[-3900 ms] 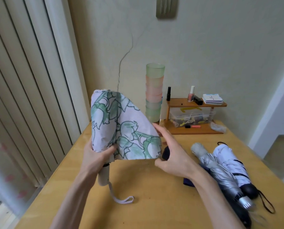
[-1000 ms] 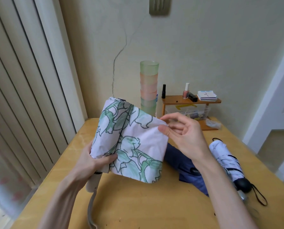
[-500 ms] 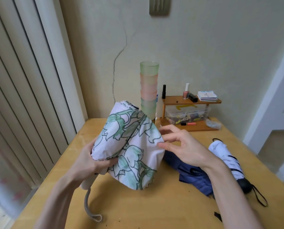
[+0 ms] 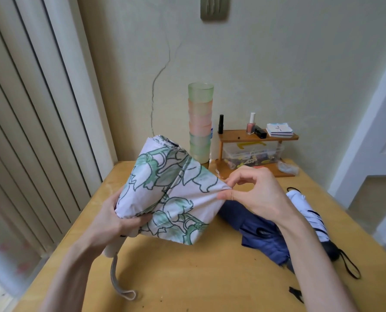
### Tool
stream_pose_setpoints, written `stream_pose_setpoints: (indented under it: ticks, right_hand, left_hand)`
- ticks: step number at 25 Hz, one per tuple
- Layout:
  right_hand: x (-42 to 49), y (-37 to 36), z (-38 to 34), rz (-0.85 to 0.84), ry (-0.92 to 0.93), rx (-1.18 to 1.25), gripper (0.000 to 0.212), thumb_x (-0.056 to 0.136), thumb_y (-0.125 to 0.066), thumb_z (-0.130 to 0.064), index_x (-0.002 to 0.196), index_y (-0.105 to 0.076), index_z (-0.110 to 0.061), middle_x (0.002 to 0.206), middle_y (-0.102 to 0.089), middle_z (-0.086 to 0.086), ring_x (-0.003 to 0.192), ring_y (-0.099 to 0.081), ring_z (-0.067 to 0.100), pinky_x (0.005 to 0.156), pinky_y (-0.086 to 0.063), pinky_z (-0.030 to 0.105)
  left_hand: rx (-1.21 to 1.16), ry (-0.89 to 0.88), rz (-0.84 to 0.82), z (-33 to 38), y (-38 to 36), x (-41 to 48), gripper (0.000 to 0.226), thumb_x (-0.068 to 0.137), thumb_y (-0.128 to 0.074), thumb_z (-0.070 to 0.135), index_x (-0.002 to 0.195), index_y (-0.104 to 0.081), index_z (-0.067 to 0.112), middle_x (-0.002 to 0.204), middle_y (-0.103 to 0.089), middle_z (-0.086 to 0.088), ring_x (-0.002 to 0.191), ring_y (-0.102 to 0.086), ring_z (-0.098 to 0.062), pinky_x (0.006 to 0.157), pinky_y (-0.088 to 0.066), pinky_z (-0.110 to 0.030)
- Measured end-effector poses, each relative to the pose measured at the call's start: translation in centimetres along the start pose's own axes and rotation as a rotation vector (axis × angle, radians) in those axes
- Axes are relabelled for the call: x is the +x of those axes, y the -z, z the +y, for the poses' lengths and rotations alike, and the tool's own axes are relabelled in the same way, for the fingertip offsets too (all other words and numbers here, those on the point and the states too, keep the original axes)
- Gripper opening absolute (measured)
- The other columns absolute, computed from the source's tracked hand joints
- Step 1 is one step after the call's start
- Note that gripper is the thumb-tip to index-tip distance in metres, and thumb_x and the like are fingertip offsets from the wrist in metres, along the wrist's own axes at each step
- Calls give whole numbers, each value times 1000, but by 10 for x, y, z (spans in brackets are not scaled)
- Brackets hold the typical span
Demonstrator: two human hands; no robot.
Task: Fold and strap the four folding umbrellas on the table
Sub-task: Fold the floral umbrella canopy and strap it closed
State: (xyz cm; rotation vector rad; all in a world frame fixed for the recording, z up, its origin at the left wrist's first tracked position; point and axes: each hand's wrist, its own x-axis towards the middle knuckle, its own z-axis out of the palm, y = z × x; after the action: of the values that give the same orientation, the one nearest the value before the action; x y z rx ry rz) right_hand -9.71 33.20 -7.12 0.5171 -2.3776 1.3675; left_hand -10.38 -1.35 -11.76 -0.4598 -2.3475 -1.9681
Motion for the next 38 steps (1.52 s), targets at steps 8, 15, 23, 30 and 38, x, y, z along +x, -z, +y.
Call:
stream_pose_setpoints:
  ticks: [8, 15, 23, 30, 38]
  right_hand:
    - [-4, 6, -7, 52, -48, 274, 23, 88, -84, -14, 107, -70, -17, 110, -74, 2, 99, -76, 16, 89, -59, 28]
    - [4, -29, -15, 108, -165, 380, 27, 83, -81, -37, 94, -79, -12, 92, -81, 5, 89, -77, 22, 82, -62, 34]
    - [-1, -16, -24, -26, -76, 431, 32, 90, -83, -12, 117, -74, -26, 104, -65, 7, 93, -67, 17, 86, -58, 33]
    - [-1, -21, -25, -215, -3, 49, 13, 96, -77, -35, 103, -84, -26, 105, -75, -7, 105, -69, 13, 102, -53, 44]
    - [1, -7, -20, 48, 72, 186, 10, 94, -75, -13, 98, -80, -20, 93, -76, -5, 90, -70, 13, 84, -56, 28]
  left_hand:
    - [-61, 48, 103, -8, 13, -1, 69, 57, -92, 14, 121, -66, 20, 105, -78, -12, 81, -75, -30, 63, -61, -45]
    - [-69, 12, 25, -3, 1, -1, 73, 63, -88, 13, 132, -63, 18, 117, -78, -6, 101, -77, -28, 70, -65, -38]
    - [-57, -4, 7, -2, 1, -1, 73, 63, -89, 12, 131, -63, 22, 115, -77, -5, 95, -77, -24, 69, -64, -39]
    - [30, -6, 0, -4, -3, 2, 62, 58, -90, 10, 116, -68, 13, 101, -80, -8, 84, -76, -26, 73, -63, -43]
    - [7, -64, 66, -5, 2, 3, 60, 59, -89, 6, 114, -68, 10, 99, -80, -7, 83, -78, -24, 67, -64, -33]
